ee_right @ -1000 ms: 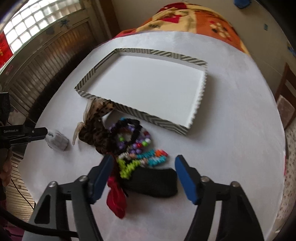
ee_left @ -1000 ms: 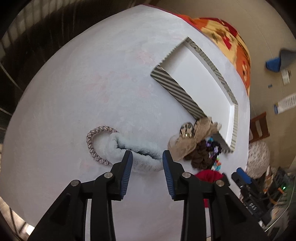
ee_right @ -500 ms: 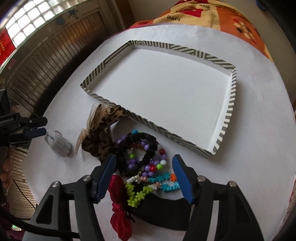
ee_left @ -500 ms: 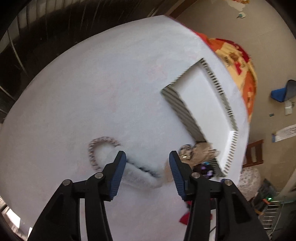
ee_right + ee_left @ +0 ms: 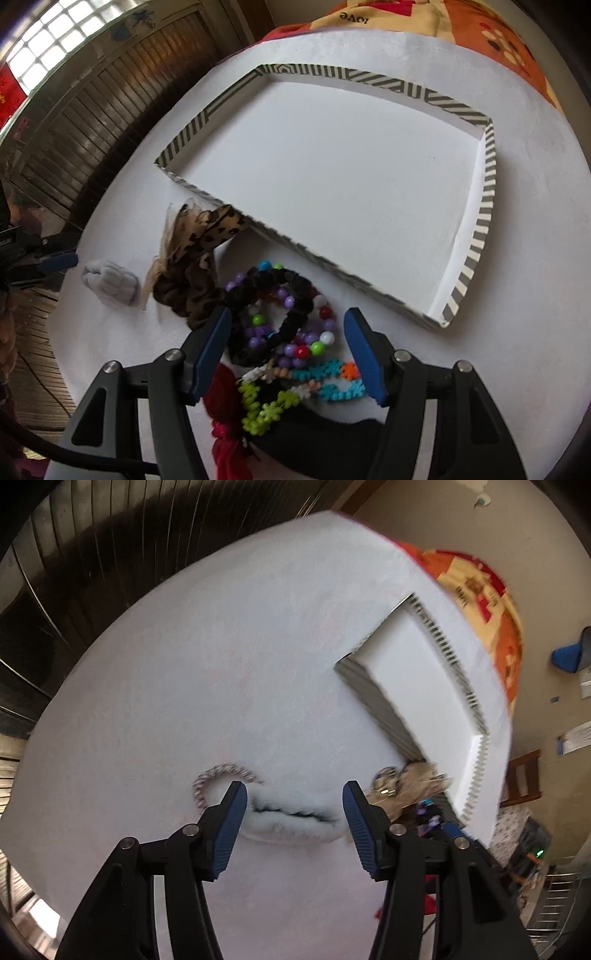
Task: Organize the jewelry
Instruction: 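Close left gripper on light blue fuzzy scrunchie while right gripper grasps black scrunchie, then carry both scrunchies into the striped tray and open both grippers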
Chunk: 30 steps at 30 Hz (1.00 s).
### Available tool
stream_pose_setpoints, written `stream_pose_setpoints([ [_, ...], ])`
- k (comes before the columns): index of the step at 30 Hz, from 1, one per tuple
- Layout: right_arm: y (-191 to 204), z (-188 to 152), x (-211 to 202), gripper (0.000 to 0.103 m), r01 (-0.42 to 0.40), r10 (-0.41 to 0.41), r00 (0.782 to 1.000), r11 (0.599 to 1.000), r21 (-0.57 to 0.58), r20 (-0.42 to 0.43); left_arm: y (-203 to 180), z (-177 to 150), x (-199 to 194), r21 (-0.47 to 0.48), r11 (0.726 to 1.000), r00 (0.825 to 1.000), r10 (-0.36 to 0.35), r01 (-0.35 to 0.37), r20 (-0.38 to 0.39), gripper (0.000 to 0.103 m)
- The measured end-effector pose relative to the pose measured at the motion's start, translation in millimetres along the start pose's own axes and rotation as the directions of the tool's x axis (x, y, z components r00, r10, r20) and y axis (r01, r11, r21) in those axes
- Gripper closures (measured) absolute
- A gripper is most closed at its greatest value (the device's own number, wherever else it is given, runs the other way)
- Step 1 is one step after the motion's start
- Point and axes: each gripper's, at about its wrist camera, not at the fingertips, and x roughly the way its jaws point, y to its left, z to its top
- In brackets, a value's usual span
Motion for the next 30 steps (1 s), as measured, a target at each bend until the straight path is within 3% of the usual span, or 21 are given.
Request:
stream_pose_setpoints([
  [3,-3,1,5,0.041,-0.012,0.012,1.000,1.000,0.014,0.002,6,-4,11,-0.013,1.000,0.999,0.022,-0.023,-0.033,0.057],
  [5,-3,2,8,0.059,-0.018,0.018,1.000,1.000,0.011,0.005,7,-6,18,-0.018,1.000,0.998,0.021,-0.022,-0.058,0.057],
  [8,-1,1,10,0.079,-0.020,0.020,1.000,1.000,0.003,0.007,2,-9,24,0.008,0.999,0.997,0.032,-0.032,-0.074,0.057],
  [11,1,0,10,0.091,-0.020,0.020,1.000,1.000,-0.006,0.019,1,-9,25,0.009,0.999,0.998,0.035,-0.035,-0.061,0.061],
  [13,1,-1,6,0.094,-0.027,0.027,0.999,1.000,-0.002,0.035,1,-9,24,0.025,0.999,0.998,0.049,-0.048,-0.050,0.092],
  [15,2,-2,-3,0.095,-0.043,0.043,0.997,0.999,-0.003,0.061,2,-9,21,0.029,0.999,0.998,0.041,-0.039,-0.046,0.100],
  [26,8,6,-67,0.096,-0.102,0.101,0.979,0.995,-0.006,0.175,-20,-5,-17,0.115,0.993,0.999,-0.034,0.032,0.012,0.103],
  [30,12,16,-82,0.096,-0.087,0.089,0.973,0.996,-0.016,0.211,-36,8,-31,0.145,0.988,0.997,-0.064,0.056,0.052,0.103],
])
